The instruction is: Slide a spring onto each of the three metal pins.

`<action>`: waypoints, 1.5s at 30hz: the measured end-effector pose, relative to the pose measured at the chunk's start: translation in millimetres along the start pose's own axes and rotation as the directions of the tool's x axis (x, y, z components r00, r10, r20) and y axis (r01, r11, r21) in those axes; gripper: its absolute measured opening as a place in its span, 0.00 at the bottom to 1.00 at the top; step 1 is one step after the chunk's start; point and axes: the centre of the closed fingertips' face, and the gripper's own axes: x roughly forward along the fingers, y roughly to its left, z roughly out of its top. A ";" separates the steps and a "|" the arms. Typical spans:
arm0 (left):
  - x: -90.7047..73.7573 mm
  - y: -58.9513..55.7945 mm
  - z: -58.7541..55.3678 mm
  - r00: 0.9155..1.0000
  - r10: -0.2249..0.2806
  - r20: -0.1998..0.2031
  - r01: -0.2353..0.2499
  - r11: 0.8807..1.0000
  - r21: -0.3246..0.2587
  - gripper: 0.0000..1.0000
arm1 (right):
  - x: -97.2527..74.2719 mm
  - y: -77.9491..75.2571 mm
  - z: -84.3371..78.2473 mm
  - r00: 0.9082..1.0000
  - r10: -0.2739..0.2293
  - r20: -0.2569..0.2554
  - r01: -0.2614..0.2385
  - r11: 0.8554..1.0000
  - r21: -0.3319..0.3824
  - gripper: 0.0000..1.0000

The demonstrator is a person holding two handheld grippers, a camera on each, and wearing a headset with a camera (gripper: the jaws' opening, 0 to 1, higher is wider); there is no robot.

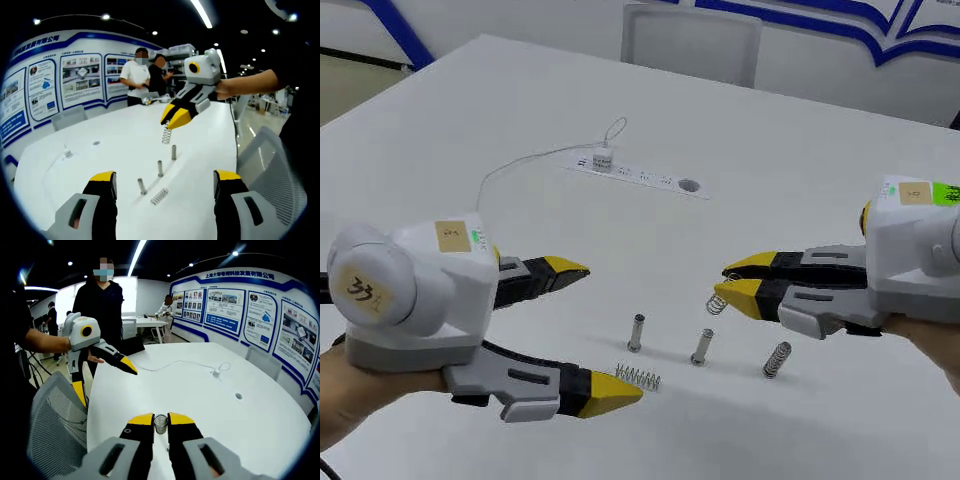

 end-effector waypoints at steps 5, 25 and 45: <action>-3.4 7.0 -1.8 1.000 0.029 0.000 -0.029 0.999 -0.017 0.87 | 3.7 -7.1 -8.9 0.999 -0.021 -0.024 0.022 1.000 0.014 0.10; -9.6 22.2 -19.4 0.995 0.094 -0.039 -0.096 0.993 -0.065 1.00 | 30.6 -27.3 -49.7 0.992 -0.054 -0.118 0.065 0.994 0.091 0.11; -13.6 30.5 -36.1 0.991 0.115 -0.073 -0.122 0.987 -0.100 1.00 | 48.6 -25.2 -70.9 0.985 -0.031 -0.170 0.052 0.991 0.120 0.11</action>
